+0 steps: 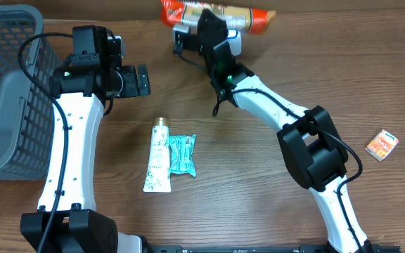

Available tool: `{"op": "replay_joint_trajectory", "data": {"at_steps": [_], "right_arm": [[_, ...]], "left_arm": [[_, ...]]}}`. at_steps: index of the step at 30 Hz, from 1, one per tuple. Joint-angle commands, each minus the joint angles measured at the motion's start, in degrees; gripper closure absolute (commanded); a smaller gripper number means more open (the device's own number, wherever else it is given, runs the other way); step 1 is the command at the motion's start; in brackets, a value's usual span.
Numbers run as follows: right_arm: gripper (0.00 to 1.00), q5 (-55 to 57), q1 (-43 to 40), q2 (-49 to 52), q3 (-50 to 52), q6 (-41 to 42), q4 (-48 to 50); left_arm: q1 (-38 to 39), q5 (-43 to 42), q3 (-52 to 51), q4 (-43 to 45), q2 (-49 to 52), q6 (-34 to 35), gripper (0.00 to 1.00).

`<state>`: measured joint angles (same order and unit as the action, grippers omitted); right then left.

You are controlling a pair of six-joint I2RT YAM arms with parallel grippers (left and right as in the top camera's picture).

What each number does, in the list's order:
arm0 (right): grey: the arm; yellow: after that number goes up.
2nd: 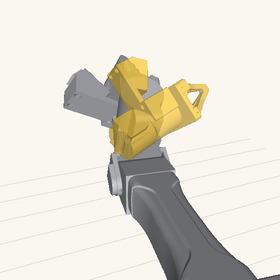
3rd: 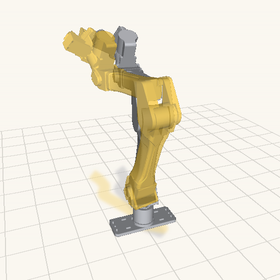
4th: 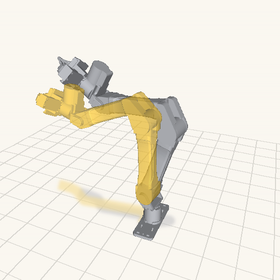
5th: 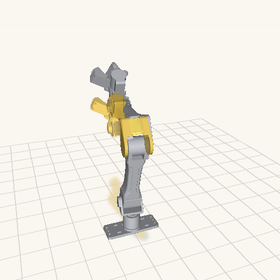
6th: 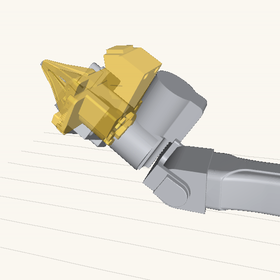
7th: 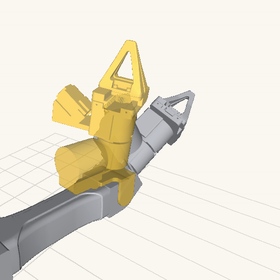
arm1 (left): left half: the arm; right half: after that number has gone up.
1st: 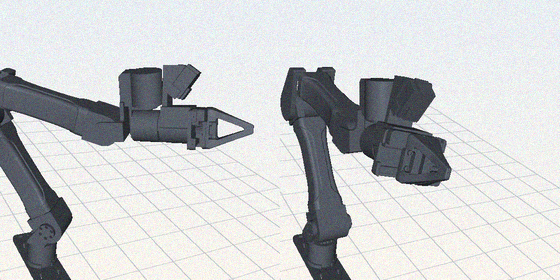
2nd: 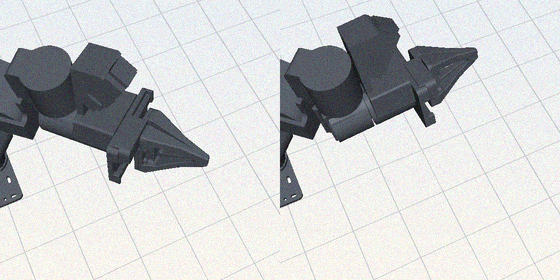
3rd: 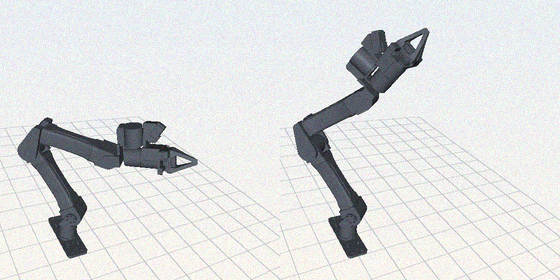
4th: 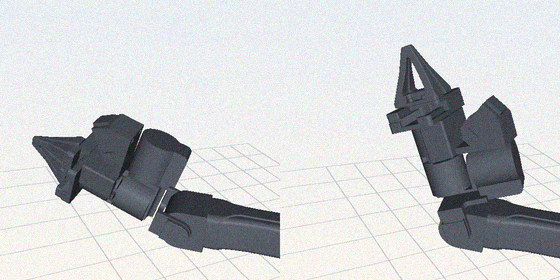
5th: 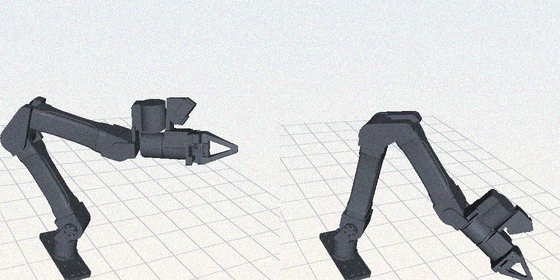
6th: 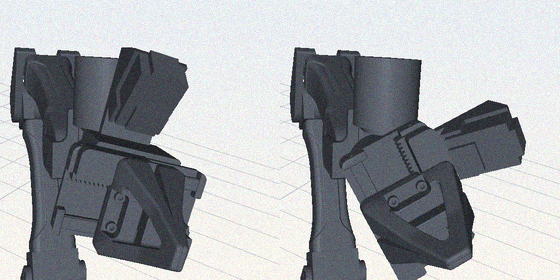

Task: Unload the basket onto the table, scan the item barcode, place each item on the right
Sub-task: 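Raise the spaghetti pack up to the white scanner, then carry the spaghetti pack right and lower it onto the table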

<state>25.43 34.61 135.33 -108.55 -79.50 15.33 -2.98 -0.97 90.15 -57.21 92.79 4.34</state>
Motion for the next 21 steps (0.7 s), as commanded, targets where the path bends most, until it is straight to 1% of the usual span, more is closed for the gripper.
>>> {"op": "replay_joint_trajectory", "data": {"at_steps": [1, 5, 10, 21], "right_arm": [[0.96, -1.8, 0.0, -0.4, -6.3, 0.7, 2.1], [0.96, -3.4, -0.3, 2.1, -7.2, 2.0, 2.9], [0.96, -4.7, -0.3, 6.2, -7.5, 1.9, 10.4], [0.96, -6.3, -0.2, 10.0, -7.5, 1.9, 13.5]], "left_arm": [[0.8, 0.3, 0.7, 0.2, -0.3, 0.8, 0.00], [0.8, 0.3, 0.7, 0.2, -0.3, 0.8, 0.00], [0.8, 0.3, 0.7, 0.2, -0.3, 0.8, 0.00], [0.8, 0.3, 0.7, 0.2, -0.3, 0.8, 0.00]]}}
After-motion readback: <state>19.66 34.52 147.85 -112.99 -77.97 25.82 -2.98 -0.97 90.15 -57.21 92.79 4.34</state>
